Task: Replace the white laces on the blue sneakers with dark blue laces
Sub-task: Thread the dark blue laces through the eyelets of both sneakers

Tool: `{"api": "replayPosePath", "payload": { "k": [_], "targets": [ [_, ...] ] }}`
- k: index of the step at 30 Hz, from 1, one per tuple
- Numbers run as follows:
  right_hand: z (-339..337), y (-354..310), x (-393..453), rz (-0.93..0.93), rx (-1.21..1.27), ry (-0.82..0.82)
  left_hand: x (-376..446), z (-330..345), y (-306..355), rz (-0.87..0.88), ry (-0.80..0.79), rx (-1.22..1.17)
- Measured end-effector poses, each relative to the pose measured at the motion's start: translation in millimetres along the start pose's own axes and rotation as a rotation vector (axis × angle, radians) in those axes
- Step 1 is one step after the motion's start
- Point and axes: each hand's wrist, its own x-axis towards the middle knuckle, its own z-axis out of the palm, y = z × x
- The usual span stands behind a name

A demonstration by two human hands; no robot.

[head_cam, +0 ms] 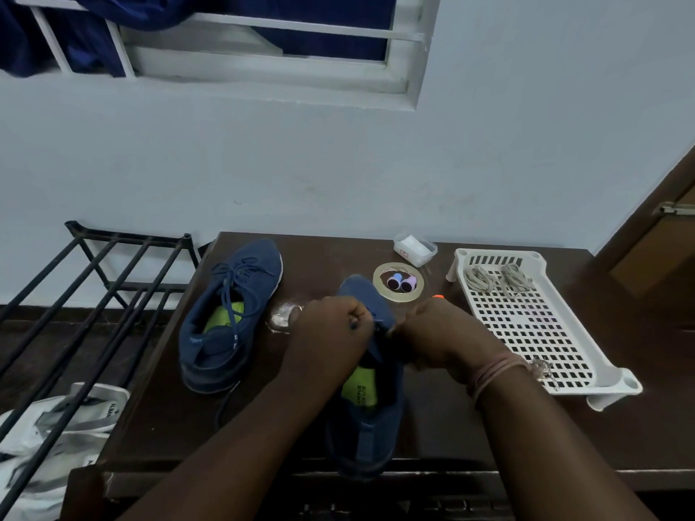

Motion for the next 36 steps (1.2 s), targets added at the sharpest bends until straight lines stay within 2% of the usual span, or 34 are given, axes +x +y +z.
{"api": "replayPosePath", "payload": {
  "k": [5, 7, 12, 22, 26, 29, 31, 34, 36],
  "targets": [
    [-3.0, 4.2, 5.8, 0.218, 0.128, -0.14, -4.5, 9.1, 3.2, 0.068, -0.003, 0.293],
    [-3.8, 5.8, 8.7, 0.223, 0.133, -0.159, -4.2, 10.4, 3.7, 0.064, 0.004, 0.332],
    [-5.1, 2.9, 10.6, 0.221, 0.109, -0.152, -5.6, 12.7, 8.9, 0.039, 0.033, 0.3],
    [-5.9, 7.1, 14.4, 0.194, 0.136, -0.156, -3.5, 10.0, 7.0, 0.101, -0.066, 0.297],
    [-3.0, 11.2, 21.5, 0.188, 0.148, -0.139, -8.2, 11.9, 7.6, 0.111, -0.027, 0.351],
    [-0.9, 17.6, 26.3, 0.215, 0.206, -0.162, -6.5, 13.9, 4.4, 0.066, -0.032, 0.263],
    [3.7, 15.9, 20.8, 0.227, 0.201, -0.162, -2.8, 8.3, 5.9, -0.002, -0.079, 0.009],
    [-1.6, 10.9, 21.9, 0.125, 0.327, 0.026, 6.1, -11.6, 8.2, -0.162, -0.053, -0.329],
    [-12.5, 6.6, 26.1, -0.103, 0.411, 0.343, 12.6, -23.4, -5.1, -0.269, -0.035, -0.386]
  ]
}}
